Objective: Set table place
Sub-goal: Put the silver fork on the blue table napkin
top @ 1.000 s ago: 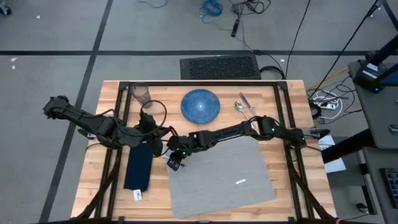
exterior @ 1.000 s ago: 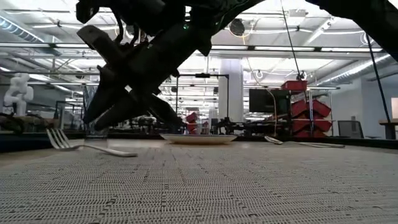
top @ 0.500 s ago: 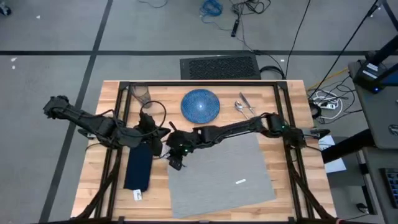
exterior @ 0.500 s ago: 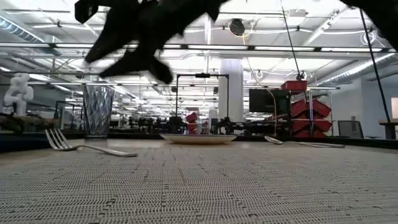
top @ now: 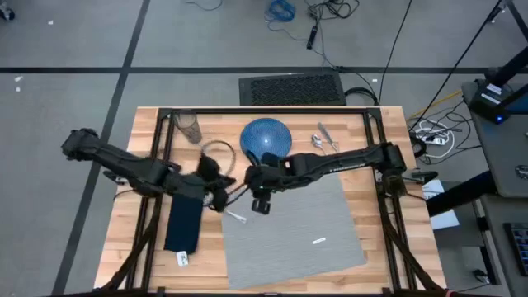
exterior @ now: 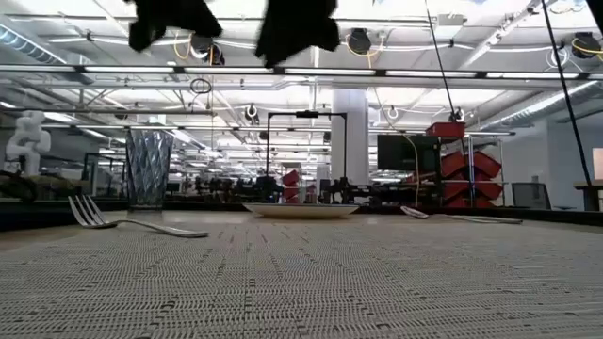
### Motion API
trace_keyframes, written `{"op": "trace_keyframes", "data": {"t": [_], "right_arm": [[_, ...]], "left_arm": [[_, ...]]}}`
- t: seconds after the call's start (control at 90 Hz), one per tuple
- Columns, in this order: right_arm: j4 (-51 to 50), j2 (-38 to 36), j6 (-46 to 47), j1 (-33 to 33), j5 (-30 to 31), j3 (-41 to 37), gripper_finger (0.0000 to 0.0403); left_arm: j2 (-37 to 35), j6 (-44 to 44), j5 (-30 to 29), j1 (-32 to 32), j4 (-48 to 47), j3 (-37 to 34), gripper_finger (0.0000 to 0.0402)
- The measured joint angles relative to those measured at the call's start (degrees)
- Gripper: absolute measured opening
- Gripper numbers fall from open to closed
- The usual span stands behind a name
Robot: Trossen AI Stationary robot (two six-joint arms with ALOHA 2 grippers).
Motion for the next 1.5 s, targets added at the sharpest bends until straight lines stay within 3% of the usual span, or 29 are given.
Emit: {"op": "trace_keyframes", "data": {"t": [0.1, 0.267, 0.389, 0.522, 0.689, 0.833, 0.944, 1.078, 1.222, 1.311, 1.5], "right_arm": [[-8.39, 0.0, 0.03, -0.04, 6.25, -0.09, 0.013], [-19.28, -0.74, 1.19, -0.1, 14.02, -1.01, 0.013], [-21.57, -4.18, 1.71, -0.04, 14.94, -5.51, 0.013], [-17.94, -10.31, 4.22, 0.05, 14.89, -16.63, 0.013], [-7.28, -20.81, 10.41, 1.18, 9.88, -34.45, 0.013], [0.71, -33.74, 15.14, 1.51, 0.05, -47.52, 0.013], [12.58, -37.91, 17.66, 3.34, -7.91, -54.73, 0.013], [25.41, -34.59, 20.29, 6.58, -15.14, -56.17, 0.013], [31.73, -31.11, 19.37, 8.34, -16.83, -54.47, 0.013], [30.4, -30.46, 17.28, 7.78, -16.17, -54.71, 0.013], [28.5, -30.49, 16.39, 6.71, -16.75, -54.64, 0.013]], "left_arm": [[7.38, -4.99, 4.84, 1.19, 1.94, 0.11, 0.0], [14.6, -8.82, 6.12, 2.64, 10.21, -0.17, 0.0], [17.95, -9.91, 6.38, 3.0, 16.03, 0.02, 0.0], [20.69, -14.15, 6.82, 2.94, 16.38, -0.02, 0.0], [21.51, -15.87, 4.13, 3.23, 22.45, -0.1, 0.0], [21.0, -13.02, -0.85, 4.73, 34.87, 0.26, 0.0], [21.35, -6.73, -1.95, 6.09, 44.88, 0.19, 0.0], [21.41, -0.98, -3.01, 7.87, 43.97, 3.84, 0.0], [21.45, -1.64, -8.49, 10.98, 41.99, 5.99, 0.0], [21.79, -2.47, -12.63, 12.87, 41.89, 5.97, 0.0], [21.79, -2.92, -12.79, 16.8, 42.52, 6.14, 0.0]]}}
